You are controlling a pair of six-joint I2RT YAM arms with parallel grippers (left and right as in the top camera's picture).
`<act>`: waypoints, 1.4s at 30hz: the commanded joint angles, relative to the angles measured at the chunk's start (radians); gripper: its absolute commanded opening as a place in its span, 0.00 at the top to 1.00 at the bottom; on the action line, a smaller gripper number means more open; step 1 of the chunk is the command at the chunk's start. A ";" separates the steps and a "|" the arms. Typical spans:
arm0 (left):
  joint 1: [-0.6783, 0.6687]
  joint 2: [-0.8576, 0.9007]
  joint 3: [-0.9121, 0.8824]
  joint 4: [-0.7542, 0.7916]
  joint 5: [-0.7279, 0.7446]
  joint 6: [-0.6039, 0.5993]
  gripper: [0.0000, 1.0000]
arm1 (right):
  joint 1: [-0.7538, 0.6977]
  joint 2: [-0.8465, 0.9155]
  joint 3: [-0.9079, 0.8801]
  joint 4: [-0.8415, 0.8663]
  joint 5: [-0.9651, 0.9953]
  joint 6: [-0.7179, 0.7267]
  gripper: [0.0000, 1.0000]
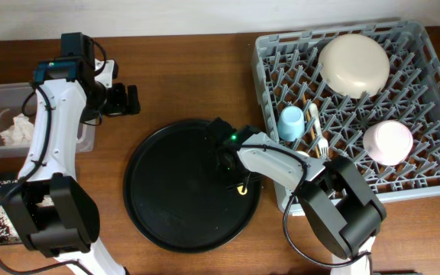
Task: Sort waste into correct bins and load items into the dishwasher rack
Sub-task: 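Grasp the yellow knife with the right gripper and carry it right, then insert the yellow knife upright into the rack and release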
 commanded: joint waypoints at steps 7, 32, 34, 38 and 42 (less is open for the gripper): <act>0.002 -0.010 0.010 -0.001 -0.004 -0.010 0.00 | 0.009 0.005 -0.016 -0.001 -0.018 0.008 0.85; 0.002 -0.010 0.010 -0.001 -0.004 -0.010 0.00 | -0.669 -0.162 0.436 -0.363 0.054 -0.423 0.86; 0.002 -0.010 0.010 -0.001 -0.004 -0.010 0.00 | -0.673 -0.115 0.435 -0.344 0.085 -0.431 0.86; 0.002 -0.010 0.010 -0.001 -0.004 -0.010 0.00 | -0.673 -0.038 0.435 -0.300 0.111 -0.449 0.86; 0.002 -0.010 0.010 -0.001 -0.004 -0.010 0.00 | -0.673 -0.013 0.435 -0.299 0.111 -0.448 0.76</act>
